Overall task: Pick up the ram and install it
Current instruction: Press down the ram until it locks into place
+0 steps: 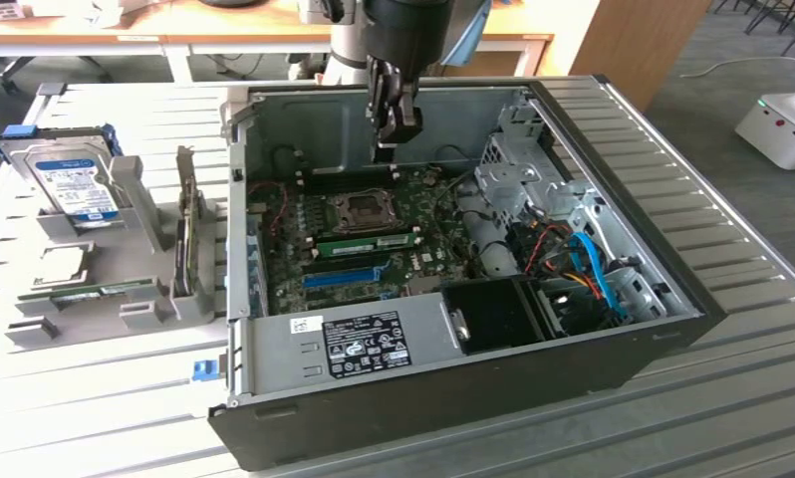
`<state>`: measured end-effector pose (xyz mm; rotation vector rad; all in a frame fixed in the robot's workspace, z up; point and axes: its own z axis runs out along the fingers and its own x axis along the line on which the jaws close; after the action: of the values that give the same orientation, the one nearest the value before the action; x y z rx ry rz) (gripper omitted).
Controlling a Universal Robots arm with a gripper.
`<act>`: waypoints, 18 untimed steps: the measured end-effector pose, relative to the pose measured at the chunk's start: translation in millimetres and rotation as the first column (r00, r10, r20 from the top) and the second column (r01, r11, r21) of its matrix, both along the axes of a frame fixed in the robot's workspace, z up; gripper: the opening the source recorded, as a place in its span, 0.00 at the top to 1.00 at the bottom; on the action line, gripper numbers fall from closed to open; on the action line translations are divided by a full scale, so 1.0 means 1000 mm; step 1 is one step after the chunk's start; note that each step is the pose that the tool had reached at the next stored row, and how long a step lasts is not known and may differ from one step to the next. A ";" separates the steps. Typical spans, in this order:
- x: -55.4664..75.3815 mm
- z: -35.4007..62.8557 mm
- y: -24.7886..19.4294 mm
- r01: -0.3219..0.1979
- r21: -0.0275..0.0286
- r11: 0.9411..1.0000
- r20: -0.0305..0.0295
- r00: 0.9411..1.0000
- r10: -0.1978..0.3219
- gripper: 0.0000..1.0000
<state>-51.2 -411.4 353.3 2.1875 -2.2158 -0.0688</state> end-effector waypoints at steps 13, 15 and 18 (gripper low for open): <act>0.000 0.0004 0.0000 0.028 0.000 1.000 0.000 1.000 -0.028 0.89; 0.000 0.0001 0.0000 0.057 0.000 0.998 0.000 0.998 -0.057 0.89; 0.000 -0.0002 0.0000 0.112 0.000 0.994 0.000 0.994 -0.112 0.89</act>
<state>-51.2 -411.4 353.2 2.0612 -2.3369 -0.0711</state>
